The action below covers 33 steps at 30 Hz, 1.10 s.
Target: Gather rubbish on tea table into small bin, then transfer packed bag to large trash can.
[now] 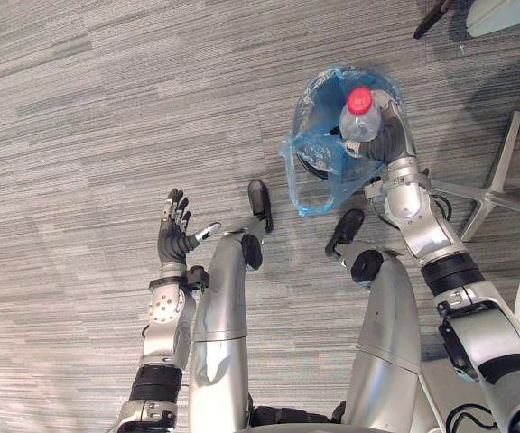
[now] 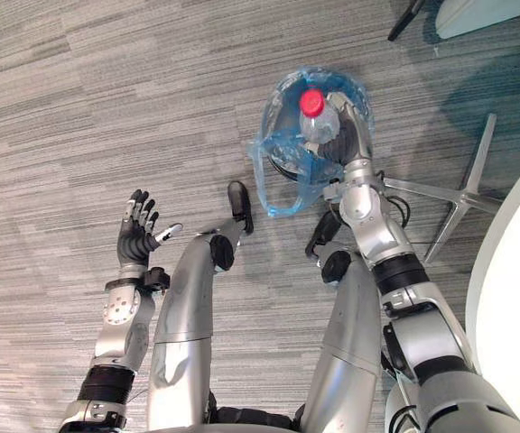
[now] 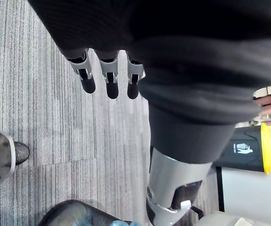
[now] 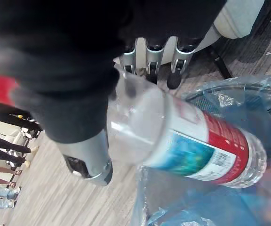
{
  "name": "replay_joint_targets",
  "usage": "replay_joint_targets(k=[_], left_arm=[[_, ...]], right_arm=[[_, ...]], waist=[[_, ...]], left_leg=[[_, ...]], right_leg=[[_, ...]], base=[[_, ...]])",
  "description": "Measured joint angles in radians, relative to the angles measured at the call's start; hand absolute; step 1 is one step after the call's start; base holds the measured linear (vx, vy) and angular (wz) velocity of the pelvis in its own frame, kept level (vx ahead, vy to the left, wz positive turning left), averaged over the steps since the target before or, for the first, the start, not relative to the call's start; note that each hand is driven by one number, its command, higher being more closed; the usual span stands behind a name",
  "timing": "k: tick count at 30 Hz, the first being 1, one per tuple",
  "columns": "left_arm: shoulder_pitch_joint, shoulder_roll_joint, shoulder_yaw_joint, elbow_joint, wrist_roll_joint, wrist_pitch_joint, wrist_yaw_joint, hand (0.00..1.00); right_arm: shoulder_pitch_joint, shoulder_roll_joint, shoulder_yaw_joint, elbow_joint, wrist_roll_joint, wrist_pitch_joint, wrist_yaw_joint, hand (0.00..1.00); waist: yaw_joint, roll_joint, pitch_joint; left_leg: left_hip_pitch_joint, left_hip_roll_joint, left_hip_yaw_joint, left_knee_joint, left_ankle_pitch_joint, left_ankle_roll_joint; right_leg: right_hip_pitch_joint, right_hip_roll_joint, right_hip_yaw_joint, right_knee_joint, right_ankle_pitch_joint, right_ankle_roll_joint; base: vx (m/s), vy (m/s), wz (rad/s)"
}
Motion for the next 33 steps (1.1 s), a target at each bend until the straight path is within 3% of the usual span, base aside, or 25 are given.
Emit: replay_joint_targets(k=[11,14,26,33], left_arm=[[-0.033,-0.027,0.003,0.084,0.021,0.020,0.038,0.00],[-0.036,-0.029,0.004,0.101,0.040,0.021,0.038,0.00],[-0.080,-0.037,0.036,0.228,0.077,0.030,0.059,0.00],[-0.117,-0.035,0.036,0.274,0.077,0.028,0.063,0.00]], right_arm=[[0.024,0.061,-0.026,-0.118,-0.006,-0.002,-0.023,0.00],[0.088,0.099,-0.023,-0.161,-0.026,-0.002,-0.023,0.00],[0.162,0.153,0.062,-0.168,-0.260,-0.001,0.002,0.00],[0.080,0.164,0.131,0.009,-0.375,0.021,0.002,0.00]], waist=[[-0.024,-0.003,-0.002],[-0.027,-0.025,-0.013],[-0.028,-0.038,-0.020],[-0.029,-0.039,-0.021]], left_leg=[[0.017,0.007,-0.001,-0.025,0.012,-0.013],[0.022,0.015,-0.001,-0.030,0.012,-0.014],[0.054,0.022,-0.001,-0.069,0.021,-0.028],[0.054,0.022,0.004,-0.098,0.029,-0.030]], right_leg=[[0.011,0.013,-0.004,-0.017,0.010,-0.016],[0.016,0.023,-0.006,-0.027,0.010,-0.017],[0.050,0.042,-0.016,-0.074,0.022,-0.019],[0.049,0.047,-0.021,-0.103,0.033,-0.024]], base=[[-0.05,-0.006,-0.01],[-0.04,-0.010,-0.09],[-0.04,-0.007,-0.03],[-0.01,-0.002,-0.01]])
